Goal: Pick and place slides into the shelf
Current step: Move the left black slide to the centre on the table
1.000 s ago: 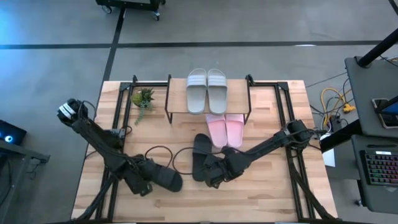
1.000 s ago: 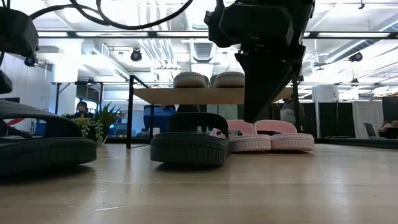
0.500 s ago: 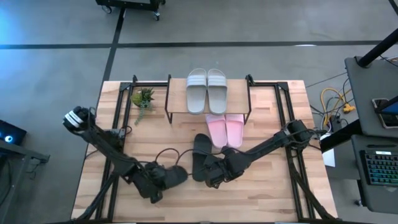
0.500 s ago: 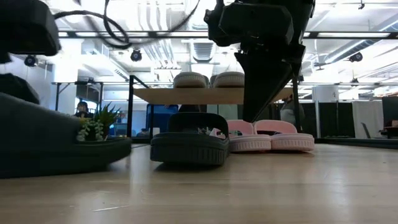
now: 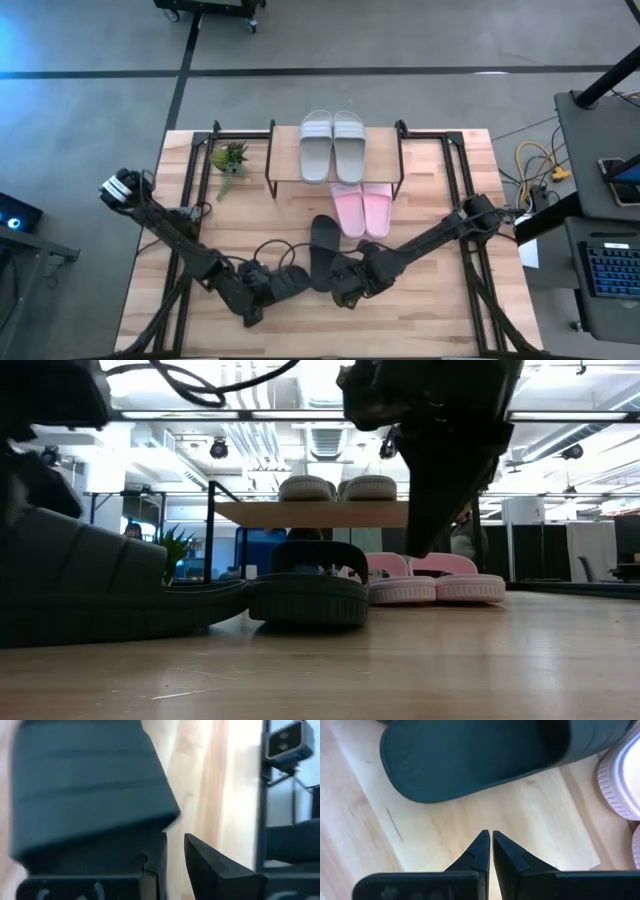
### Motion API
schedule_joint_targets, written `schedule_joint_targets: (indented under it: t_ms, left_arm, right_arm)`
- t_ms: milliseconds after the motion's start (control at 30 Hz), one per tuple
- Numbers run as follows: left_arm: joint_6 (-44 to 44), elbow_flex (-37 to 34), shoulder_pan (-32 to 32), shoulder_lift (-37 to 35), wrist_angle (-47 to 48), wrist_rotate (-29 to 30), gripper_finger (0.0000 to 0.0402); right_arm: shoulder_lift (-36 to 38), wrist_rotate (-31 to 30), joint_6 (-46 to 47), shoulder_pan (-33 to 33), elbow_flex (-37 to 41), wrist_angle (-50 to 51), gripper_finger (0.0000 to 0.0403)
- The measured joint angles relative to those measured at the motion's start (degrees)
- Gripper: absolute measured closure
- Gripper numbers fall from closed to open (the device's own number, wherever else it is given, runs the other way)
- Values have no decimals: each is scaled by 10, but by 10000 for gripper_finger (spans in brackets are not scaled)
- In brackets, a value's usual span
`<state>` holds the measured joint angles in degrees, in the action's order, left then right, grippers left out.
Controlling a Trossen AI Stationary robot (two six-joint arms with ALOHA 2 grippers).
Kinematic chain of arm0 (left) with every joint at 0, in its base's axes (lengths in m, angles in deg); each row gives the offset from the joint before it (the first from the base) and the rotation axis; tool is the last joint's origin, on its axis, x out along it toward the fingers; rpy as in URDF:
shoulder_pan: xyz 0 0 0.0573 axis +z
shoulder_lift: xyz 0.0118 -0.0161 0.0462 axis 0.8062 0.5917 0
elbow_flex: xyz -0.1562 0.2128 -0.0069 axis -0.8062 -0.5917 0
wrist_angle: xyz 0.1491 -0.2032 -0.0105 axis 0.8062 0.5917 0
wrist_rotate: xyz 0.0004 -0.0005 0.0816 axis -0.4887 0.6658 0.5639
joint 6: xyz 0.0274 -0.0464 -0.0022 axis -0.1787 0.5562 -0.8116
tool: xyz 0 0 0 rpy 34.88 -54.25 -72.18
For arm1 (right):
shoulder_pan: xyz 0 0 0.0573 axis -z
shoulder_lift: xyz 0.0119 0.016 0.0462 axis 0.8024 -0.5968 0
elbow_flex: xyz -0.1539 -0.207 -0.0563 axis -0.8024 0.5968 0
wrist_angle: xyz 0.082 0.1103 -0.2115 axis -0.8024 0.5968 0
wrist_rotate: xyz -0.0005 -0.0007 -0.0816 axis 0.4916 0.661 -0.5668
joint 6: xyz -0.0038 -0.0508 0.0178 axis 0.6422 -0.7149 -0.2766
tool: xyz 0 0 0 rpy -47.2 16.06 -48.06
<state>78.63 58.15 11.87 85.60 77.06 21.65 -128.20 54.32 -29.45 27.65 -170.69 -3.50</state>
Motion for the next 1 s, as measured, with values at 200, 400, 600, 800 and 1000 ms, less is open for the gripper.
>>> schedule_joint_targets:
  t_ms: [200,400,600,800,1000]
  left_arm:
    - [37,0,-11,-31,21,-2,350]
    - [78,1,-26,-79,130,5,350]
    - [138,1,-39,-118,329,19,350]
    - [144,-20,-38,-118,383,67,350]
    - [144,-54,-40,-94,304,47,350]
  right_arm:
    - [0,0,-10,1,0,-17,390]
    - [0,51,-47,4,0,-117,390]
    - [-3,72,-41,8,0,-169,390]
    - [-32,154,-29,28,1,-255,390]
    - [-83,215,34,51,-4,-376,390]
